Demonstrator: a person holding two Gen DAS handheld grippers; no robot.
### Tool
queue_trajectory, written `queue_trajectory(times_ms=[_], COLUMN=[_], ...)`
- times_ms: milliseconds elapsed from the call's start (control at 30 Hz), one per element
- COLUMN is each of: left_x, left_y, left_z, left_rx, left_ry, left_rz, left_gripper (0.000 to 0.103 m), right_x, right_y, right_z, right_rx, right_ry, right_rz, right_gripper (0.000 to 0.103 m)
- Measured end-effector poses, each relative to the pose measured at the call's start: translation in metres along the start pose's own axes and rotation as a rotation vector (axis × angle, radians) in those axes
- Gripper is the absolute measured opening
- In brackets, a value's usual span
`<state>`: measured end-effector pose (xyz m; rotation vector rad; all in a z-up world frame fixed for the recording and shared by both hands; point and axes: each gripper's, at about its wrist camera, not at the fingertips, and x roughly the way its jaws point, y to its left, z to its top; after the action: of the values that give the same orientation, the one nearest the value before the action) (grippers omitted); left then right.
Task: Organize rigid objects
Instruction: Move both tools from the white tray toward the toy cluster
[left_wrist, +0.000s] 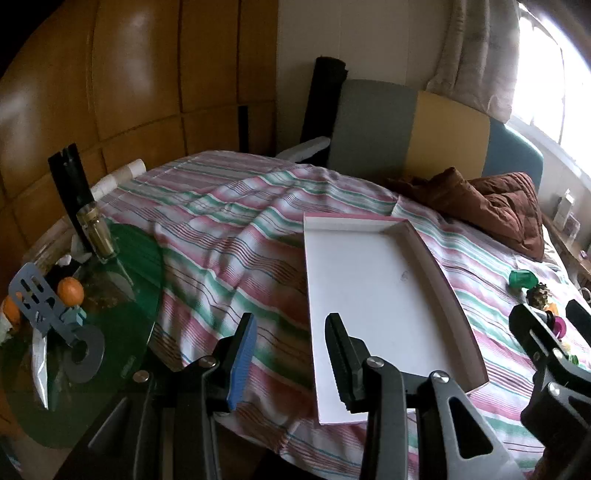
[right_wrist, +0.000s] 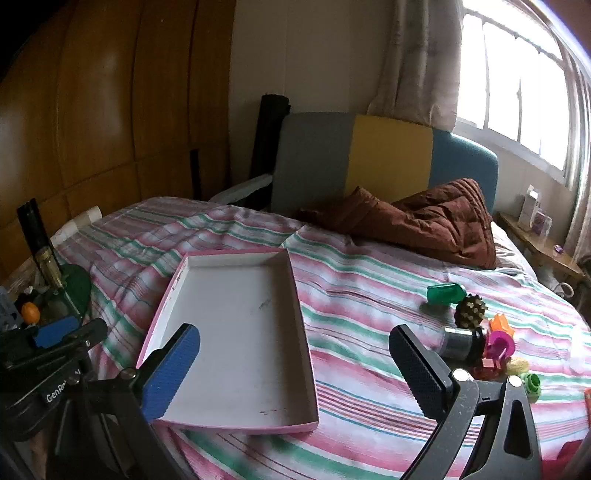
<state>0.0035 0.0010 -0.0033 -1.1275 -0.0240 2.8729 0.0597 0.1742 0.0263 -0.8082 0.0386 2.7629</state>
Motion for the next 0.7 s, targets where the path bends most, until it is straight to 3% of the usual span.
queue_trajectory(times_ms=[133, 500, 700], left_x=[0.003, 0.010, 0.021], left_y=[-0.001, -0.008, -0.007], left_z=[-0.001, -0.006, -0.006], left_rx=[0.000, 0.046, 0.005], left_ry=[0.012, 0.037, 0.132], left_rz=[-0.016, -0.070, -0.157], left_gripper=[0.038, 0.038, 0.039], right_x=[-0.001, 0.005, 0.009], right_y=[0.000, -0.006, -0.010], right_z=[0.000, -0.002, -0.001], right_rx=[-0.002, -0.009, -0.008], right_ry=[-0.004, 0.016, 0.023], right_rz=[-0.031, -0.018, -0.010], right_gripper=[0.103, 0.103, 0.103])
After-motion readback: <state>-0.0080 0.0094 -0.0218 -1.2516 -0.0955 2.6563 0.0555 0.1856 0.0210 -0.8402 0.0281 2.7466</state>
